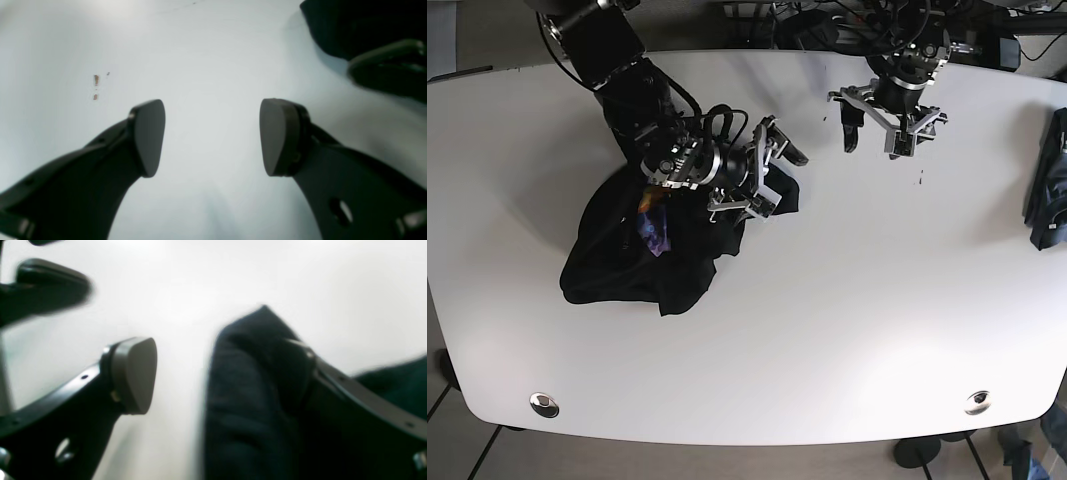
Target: Fold the T-shirt properly
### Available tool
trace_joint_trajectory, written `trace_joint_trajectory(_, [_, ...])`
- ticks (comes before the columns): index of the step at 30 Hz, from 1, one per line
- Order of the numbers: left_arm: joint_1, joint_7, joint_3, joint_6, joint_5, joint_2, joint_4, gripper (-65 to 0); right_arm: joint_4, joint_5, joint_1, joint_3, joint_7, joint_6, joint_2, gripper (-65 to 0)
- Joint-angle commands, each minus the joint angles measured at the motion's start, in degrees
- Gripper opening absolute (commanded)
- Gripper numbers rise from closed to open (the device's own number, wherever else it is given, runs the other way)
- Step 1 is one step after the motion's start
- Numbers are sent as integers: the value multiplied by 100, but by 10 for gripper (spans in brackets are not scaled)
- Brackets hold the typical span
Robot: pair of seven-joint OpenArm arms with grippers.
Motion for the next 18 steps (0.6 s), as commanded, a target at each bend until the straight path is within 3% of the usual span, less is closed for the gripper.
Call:
trace_joint_trajectory(1, [25,-131,-111,36,-1,-8,83,-247,-181,58,241,32,157,-8,-93,-133])
trace_joint_trajectory(10, [25,-131,-208,27,-1,-17,92,-247,-1148,58,425,-196,816,-8,-119,-159])
trace_joint_trajectory(16, [25,-131,-208,27,-1,-8,110,-247,-1834,-30,425,-214,1652,-8,-93,-406])
trace_joint_trajectory(18, [25,-131,-208,27,-1,-17,110,-247,-1878,-707,364,-187,1915,-95,-128,-534])
